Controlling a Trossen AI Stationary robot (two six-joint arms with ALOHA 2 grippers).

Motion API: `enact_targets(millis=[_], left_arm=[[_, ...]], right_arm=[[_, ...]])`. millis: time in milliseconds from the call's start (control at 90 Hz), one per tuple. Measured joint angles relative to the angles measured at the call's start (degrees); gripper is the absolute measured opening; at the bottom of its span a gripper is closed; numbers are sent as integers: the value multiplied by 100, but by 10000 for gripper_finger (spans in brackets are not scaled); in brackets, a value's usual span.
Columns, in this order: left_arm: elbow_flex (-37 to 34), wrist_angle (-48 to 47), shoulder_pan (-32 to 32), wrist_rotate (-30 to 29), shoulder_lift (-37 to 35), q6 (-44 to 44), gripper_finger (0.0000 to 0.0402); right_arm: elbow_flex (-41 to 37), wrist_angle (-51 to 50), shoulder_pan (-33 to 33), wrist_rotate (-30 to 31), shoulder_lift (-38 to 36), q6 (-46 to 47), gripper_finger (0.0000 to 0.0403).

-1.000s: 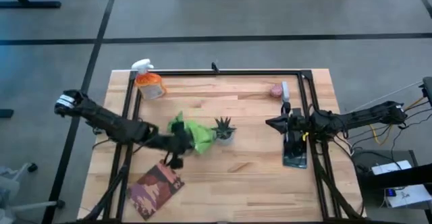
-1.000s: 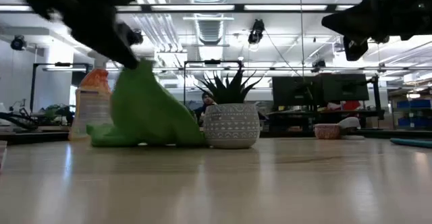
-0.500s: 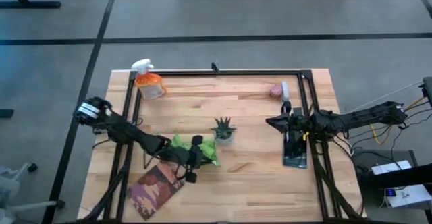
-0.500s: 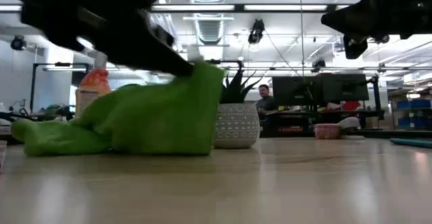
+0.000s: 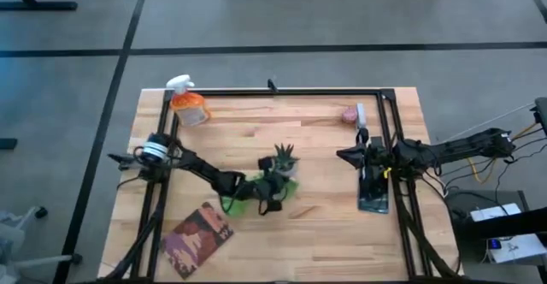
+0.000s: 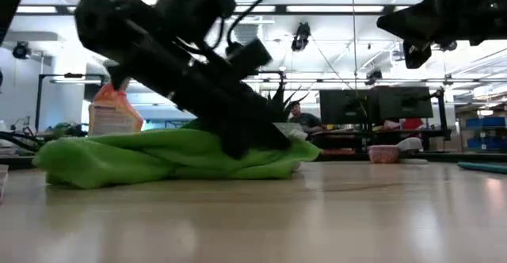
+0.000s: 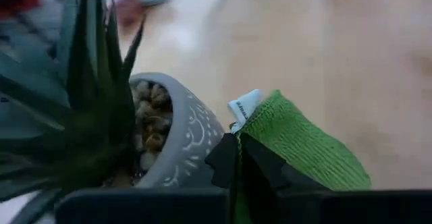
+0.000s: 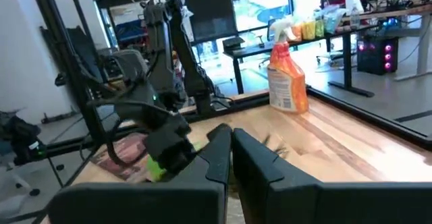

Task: Apply microfiber cloth
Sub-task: Move the green microfiber cloth to the center

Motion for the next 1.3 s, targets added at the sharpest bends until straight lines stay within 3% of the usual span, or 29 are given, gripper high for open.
enact_targets(millis=[433, 700, 944, 1300], left_arm=[[200, -35, 1392, -55, 183, 23, 0], [200, 94, 2128, 761, 192, 10, 0], [200, 102, 1577, 1631, 143, -320, 0], [198, 386, 386, 1673, -552, 18, 0]], right_arm=[[0, 10, 0, -4, 737, 168, 0], [2, 602, 0, -7, 1550, 234, 0], [2, 1289, 0, -9, 2394, 224, 0], [132, 1759, 5, -60, 3179, 464, 0]])
